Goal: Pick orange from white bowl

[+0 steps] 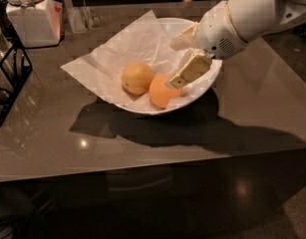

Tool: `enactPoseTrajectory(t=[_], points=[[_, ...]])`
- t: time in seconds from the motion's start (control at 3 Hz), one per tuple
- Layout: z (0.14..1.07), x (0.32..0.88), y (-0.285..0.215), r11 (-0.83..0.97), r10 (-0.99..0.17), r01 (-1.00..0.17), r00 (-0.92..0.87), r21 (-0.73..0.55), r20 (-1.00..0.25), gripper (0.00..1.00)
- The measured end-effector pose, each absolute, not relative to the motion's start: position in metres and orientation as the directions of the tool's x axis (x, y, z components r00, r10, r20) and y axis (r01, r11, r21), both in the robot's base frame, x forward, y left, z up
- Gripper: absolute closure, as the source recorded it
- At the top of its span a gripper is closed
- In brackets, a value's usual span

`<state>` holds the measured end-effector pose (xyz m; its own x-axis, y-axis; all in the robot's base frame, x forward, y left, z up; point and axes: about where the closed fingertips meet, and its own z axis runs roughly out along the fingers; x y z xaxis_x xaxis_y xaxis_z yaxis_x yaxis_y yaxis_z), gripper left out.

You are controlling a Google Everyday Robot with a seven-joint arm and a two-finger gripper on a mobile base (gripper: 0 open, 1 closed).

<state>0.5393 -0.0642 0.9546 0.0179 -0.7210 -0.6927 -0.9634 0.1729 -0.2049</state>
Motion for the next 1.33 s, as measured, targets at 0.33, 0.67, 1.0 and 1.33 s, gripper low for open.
enactPoseTrajectory(t=[0.33, 0.67, 1.0, 1.33], points=[[0.94, 0.556, -0.048, 0.146, -0.691, -0.974, 0.026, -0.174, -0.723, 0.3], [0.924, 0.565, -0.039, 0.131, -0.673, -0.982, 0.015, -0.139, -0.739, 0.27], [0.904, 0.561, -0.044, 0.165, -0.65, -0.983, -0.052, -0.075, -0.758, 0.27], [0.884, 0.556, -0.049, 0.194, -0.641, -0.981, -0.112, -0.019, -0.76, 0.26]])
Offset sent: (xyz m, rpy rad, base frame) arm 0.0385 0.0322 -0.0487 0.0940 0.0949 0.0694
